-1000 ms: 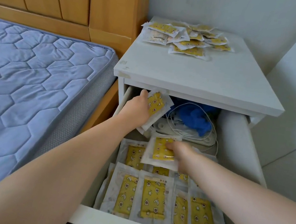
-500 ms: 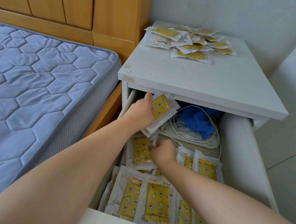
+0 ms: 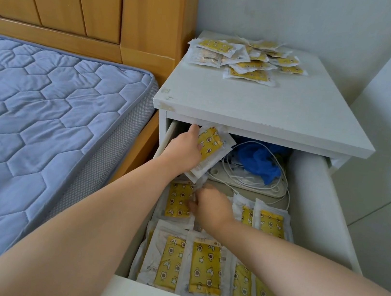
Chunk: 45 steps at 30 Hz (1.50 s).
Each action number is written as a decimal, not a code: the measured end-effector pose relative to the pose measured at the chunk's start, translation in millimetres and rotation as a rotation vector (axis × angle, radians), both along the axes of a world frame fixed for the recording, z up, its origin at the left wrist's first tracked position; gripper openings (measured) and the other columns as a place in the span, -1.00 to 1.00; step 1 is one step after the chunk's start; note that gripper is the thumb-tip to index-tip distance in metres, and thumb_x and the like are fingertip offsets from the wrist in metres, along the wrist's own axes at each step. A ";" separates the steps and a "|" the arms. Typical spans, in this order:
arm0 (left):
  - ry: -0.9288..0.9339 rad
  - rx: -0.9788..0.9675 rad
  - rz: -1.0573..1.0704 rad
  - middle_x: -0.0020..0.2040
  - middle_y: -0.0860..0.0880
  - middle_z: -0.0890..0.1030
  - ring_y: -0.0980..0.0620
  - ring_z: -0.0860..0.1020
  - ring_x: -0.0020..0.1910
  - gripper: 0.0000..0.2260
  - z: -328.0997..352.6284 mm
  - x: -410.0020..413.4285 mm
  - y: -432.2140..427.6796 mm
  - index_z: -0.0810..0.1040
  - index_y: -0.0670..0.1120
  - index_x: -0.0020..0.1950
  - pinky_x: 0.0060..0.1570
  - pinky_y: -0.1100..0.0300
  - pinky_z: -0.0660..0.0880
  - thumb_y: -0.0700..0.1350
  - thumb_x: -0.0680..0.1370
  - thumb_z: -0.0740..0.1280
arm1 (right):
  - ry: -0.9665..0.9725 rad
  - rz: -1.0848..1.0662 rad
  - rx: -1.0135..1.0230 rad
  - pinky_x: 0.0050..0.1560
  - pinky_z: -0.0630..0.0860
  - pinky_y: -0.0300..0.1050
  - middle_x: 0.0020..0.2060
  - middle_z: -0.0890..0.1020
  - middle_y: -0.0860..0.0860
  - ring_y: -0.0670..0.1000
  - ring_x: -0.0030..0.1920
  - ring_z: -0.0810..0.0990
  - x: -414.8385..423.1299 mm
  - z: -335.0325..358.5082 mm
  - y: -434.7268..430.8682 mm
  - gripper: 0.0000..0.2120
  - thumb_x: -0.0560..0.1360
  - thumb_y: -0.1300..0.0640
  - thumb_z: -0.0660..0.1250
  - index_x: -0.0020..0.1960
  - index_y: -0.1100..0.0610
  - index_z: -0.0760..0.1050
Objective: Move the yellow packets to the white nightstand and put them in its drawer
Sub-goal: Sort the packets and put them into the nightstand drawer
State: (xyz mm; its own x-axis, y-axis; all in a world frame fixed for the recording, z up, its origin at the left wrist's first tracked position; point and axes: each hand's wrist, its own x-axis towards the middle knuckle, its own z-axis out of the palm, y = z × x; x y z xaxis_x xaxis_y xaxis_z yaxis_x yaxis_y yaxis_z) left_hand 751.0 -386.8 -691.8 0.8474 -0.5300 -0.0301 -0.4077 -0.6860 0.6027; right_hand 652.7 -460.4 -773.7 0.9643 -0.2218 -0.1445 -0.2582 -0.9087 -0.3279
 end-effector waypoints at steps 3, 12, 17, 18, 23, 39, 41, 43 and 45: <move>0.011 -0.015 -0.004 -0.07 -0.07 0.49 -0.03 0.51 -0.14 -0.81 0.4 0.0 -0.1 0.26 -0.15 0.23 -0.24 0.08 0.45 -0.16 0.64 0.15 | 0.163 0.129 -0.005 -0.37 0.35 -0.13 -0.39 0.44 0.04 0.04 -0.36 0.45 -3.1 19.1 -15.8 -0.57 0.50 -0.09 0.33 -0.40 0.14 0.33; 0.279 -0.054 -0.118 0.09 -0.06 0.54 -0.02 0.55 0.04 -0.84 1.3 3.2 -0.1 0.37 -0.09 0.19 0.00 0.07 0.53 -0.12 0.62 0.22 | -0.294 -0.274 0.208 0.04 0.51 -0.05 0.05 0.56 -0.01 0.02 0.06 0.55 -6.5 68.5 -92.0 -0.67 0.55 -0.10 0.24 0.17 0.11 0.44; 0.367 -0.027 -0.303 0.07 -0.02 0.57 0.03 0.59 0.04 -0.82 1.5 -6.2 -1.9 0.40 0.00 0.14 0.08 0.06 0.56 -0.13 0.57 0.32 | -0.150 -0.192 0.670 0.02 0.55 -0.12 -0.04 0.65 -0.03 0.02 0.02 0.63 -8.5 70.3 -101.7 -0.76 0.51 -0.02 0.35 0.06 0.12 0.56; 0.356 -0.025 -0.313 0.07 -0.01 0.58 0.04 0.59 0.04 -0.78 1.8 -7.6 -2.6 0.41 -0.01 0.16 0.06 0.09 0.57 -0.13 0.55 0.35 | -0.143 -0.187 0.726 0.04 0.58 -0.06 -0.09 0.67 0.00 0.03 -0.02 0.64 -9.6 68.9 -102.1 -0.85 0.51 0.03 0.36 -0.02 0.11 0.58; 0.363 -0.060 -0.303 0.06 0.01 0.62 0.07 0.60 0.02 -0.78 -1.0 -12.6 -2.7 0.47 -0.02 0.18 0.00 0.22 0.55 -0.09 0.55 0.36 | -0.269 -0.279 0.606 -0.04 0.55 0.03 -0.13 0.65 0.20 0.14 -0.10 0.62 -8.6 69.6 -107.2 -0.81 0.52 0.18 0.34 -0.13 0.33 0.56; -0.037 0.930 -0.483 0.38 -0.13 0.39 -0.12 0.42 0.31 -0.18 -50.6 -10.8 0.6 0.17 -0.12 0.50 0.28 0.02 0.42 0.02 0.38 0.53 | 0.156 -0.100 0.141 -0.11 0.46 -0.11 -0.04 0.59 0.08 0.11 0.02 0.57 -16.3 21.4 -88.1 -0.88 0.54 0.19 0.24 0.02 0.16 0.51; -0.047 0.929 -0.496 0.37 -0.12 0.39 -0.12 0.42 0.31 -0.17 -49.7 -9.5 1.2 0.20 -0.10 0.48 0.28 0.01 0.42 0.04 0.35 0.55 | 0.191 -0.057 0.078 0.03 0.49 -0.07 0.13 0.56 0.10 0.10 0.11 0.55 -18.5 19.4 -82.5 -0.70 0.53 0.05 0.28 0.22 0.15 0.46; -0.048 0.943 -0.506 0.36 -0.11 0.39 -0.11 0.42 0.30 -0.18 -48.7 -8.7 2.0 0.22 -0.09 0.47 0.28 0.01 0.41 0.08 0.33 0.55 | 0.198 -0.007 0.050 0.16 0.47 -0.04 0.26 0.50 0.08 0.09 0.21 0.49 -19.1 20.8 -77.4 -0.47 0.48 -0.09 0.34 0.36 0.12 0.36; -0.042 0.956 -0.504 0.37 -0.10 0.37 -0.11 0.41 0.30 -0.16 -48.2 -9.0 2.6 0.22 -0.08 0.48 0.28 0.02 0.41 0.09 0.33 0.55 | 0.227 0.061 0.038 0.27 0.42 -0.03 0.35 0.42 0.06 0.08 0.31 0.42 -19.3 22.7 -74.5 -0.30 0.42 -0.15 0.40 0.45 0.09 0.26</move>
State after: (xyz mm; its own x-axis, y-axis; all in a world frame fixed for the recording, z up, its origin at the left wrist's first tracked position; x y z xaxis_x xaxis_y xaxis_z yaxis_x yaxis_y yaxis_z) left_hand 742.0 -384.3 -740.0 0.5485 -0.5904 -0.5921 -0.7825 -0.6120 -0.1146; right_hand 633.4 -534.8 -750.9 0.9177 -0.1544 -0.3659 -0.2740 -0.9131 -0.3019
